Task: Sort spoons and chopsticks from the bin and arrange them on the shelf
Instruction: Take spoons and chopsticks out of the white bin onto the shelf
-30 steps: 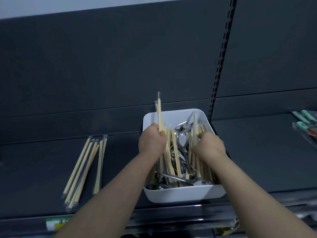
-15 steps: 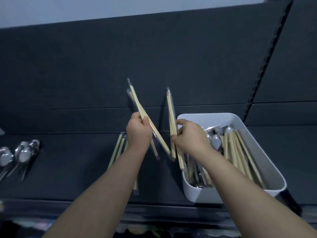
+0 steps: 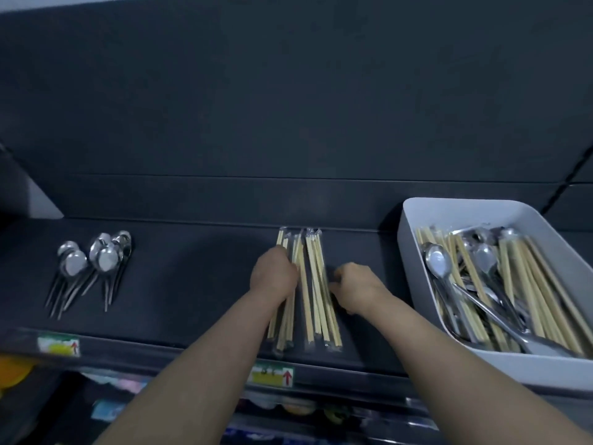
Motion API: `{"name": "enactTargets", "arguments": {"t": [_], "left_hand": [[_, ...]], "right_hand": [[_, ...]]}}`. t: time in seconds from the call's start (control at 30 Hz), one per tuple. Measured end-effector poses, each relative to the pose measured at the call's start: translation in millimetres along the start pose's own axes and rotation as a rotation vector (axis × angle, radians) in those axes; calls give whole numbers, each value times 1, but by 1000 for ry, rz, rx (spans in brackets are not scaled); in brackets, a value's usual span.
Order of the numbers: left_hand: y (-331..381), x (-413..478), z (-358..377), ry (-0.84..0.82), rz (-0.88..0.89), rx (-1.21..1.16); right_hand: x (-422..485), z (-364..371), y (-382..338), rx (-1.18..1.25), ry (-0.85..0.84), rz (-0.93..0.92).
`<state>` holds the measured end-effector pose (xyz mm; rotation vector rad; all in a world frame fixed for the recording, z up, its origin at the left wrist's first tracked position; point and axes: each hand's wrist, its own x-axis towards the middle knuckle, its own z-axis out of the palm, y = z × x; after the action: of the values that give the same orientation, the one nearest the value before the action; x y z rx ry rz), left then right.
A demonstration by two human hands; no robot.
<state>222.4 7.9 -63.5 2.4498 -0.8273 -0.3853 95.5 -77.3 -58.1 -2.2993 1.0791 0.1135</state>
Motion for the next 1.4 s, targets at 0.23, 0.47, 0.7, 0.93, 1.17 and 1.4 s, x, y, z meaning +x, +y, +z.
{"name": "enactTargets", "arguments": {"t": [0.23,0.47,0.7,0.93,1.17,1.4], "left_hand": [[54,-1,11,25,189,-172],[142,-21,51,-15,395,-171],[204,-48,89,-114,481,-141],[211,-52,102,-83,419,-134],[218,-54,117,-83,379,-106],[230,-60,130,-172,284,121]], "right_hand": [[-28,-45,25,-410,501,-117],[-65,-91,106,-421,531,124],[-85,-112,169,-301,140,265],[-76,-134,183,-46,317,193],[-75,-152,206,291,445,243],[-86,-152,224,703,444,225]]}}
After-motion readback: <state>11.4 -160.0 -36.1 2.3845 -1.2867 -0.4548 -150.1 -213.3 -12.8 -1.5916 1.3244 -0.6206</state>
